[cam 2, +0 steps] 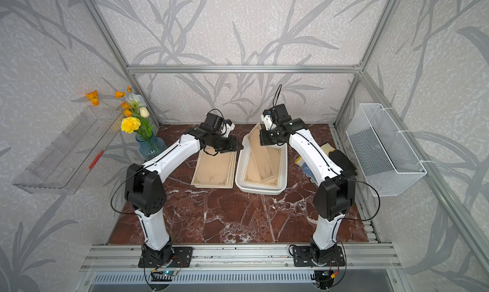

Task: Take out the stationery paper from the storage box
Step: Pick up the stationery paper from the storage box, then place the stationery paper at the center of the board.

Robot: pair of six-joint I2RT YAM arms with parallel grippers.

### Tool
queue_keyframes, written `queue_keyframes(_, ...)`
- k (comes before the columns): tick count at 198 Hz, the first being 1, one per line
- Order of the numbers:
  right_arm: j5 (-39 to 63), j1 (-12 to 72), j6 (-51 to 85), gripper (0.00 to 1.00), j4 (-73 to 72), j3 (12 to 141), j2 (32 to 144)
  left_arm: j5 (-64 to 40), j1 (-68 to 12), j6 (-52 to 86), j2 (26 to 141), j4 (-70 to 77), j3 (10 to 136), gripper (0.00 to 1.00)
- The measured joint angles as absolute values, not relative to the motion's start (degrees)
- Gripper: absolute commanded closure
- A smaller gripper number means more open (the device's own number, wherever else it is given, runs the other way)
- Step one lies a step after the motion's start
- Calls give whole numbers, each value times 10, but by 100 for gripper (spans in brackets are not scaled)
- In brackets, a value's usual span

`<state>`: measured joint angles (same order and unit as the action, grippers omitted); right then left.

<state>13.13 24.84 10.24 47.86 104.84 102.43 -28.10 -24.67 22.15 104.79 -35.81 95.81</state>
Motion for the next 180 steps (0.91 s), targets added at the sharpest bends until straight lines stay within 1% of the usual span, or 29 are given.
queue_keyframes(28, 78, 316, 50, 100, 500, 1077, 982, -264, -237, 204, 928, -294, 886, 45)
queue_keyframes(45, 67, 350, 27, 100, 500, 1081, 947, -260, -225, 190, 859, -260, 835, 45)
queue_keyframes(63, 65, 373, 11, 100, 489, 1078, 906, -261, -195, 176, 780, -229, 782, 44)
queue_keyframes(77, 70, 384, 4, 100, 459, 1061, 869, -262, -166, 169, 720, -210, 748, 37)
queue_keyframes(98, 101, 391, 6, 100, 385, 1004, 808, -258, -123, 150, 628, -192, 707, 22)
queue_keyframes(106, 115, 391, 12, 100, 351, 976, 787, -255, -113, 143, 594, -187, 696, 18)
queue_keyframes(115, 128, 391, 22, 100, 310, 945, 768, -251, -106, 132, 562, -186, 689, 18)
queue_keyframes(145, 161, 387, 90, 100, 176, 874, 754, -235, -92, 109, 511, -194, 688, 17)
queue_keyframes(180, 192, 370, 223, 100, 42, 854, 827, -201, -81, 100, 509, -229, 688, 17)
